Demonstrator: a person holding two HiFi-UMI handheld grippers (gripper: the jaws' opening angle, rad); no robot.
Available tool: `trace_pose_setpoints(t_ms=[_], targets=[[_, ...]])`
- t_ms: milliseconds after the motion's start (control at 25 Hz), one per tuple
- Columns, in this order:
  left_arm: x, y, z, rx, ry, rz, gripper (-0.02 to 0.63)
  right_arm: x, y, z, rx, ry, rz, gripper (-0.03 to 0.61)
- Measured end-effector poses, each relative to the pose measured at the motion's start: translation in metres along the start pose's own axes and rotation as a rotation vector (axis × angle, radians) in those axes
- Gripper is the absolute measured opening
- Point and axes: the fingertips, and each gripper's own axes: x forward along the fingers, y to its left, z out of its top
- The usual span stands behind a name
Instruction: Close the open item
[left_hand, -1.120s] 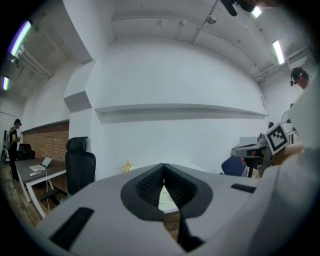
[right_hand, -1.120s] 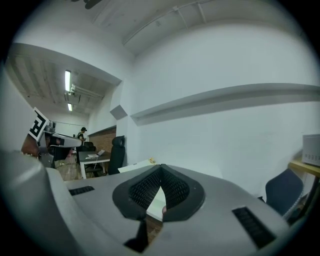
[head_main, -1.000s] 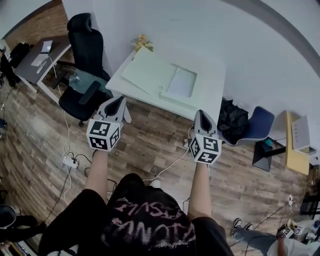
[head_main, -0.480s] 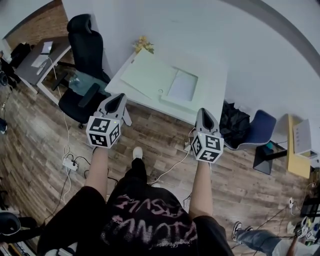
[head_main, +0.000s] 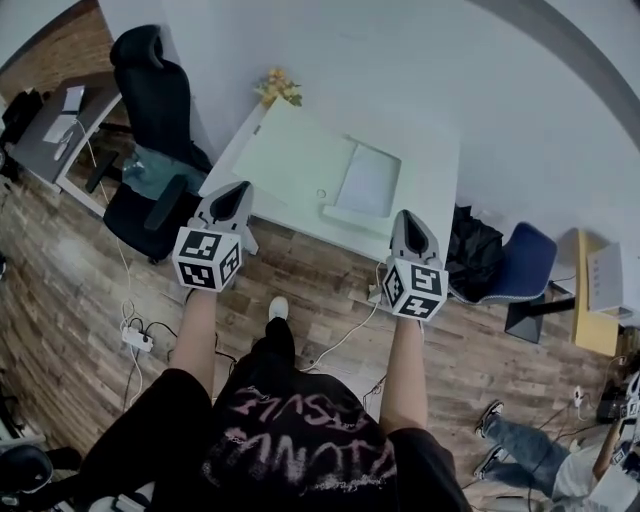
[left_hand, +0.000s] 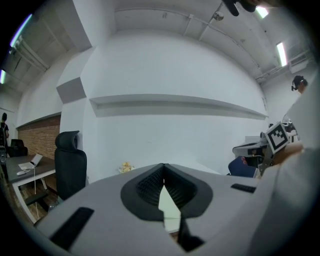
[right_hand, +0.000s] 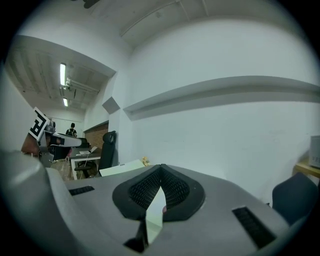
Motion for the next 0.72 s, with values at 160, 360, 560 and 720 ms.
trace_pose_setpoints(t_ms=[160,360,560,720], targets=[[0.036,0.025,-0.005,-0.013,0.006,-0.019,0.002,0.038,0.001,0.0,-0.011,0.017,-0.015,0.009],[0.071,0.066,-0.008,-0.038,0.011,-0.029,0.002,0.084,0.008,0.011,-0.032,0.031,-0.036,0.009],[0.1,0.111,-0.001,-0.058,-0.006,-0.031,0.002,0.129,0.02,0.029,-0.057,0.029,-0.052,0.009],[0.119,0.14,-0.002,-0.062,-0.004,-0.034,0.002,0.161,0.031,0.036,-0.072,0.032,-0.054,0.009]])
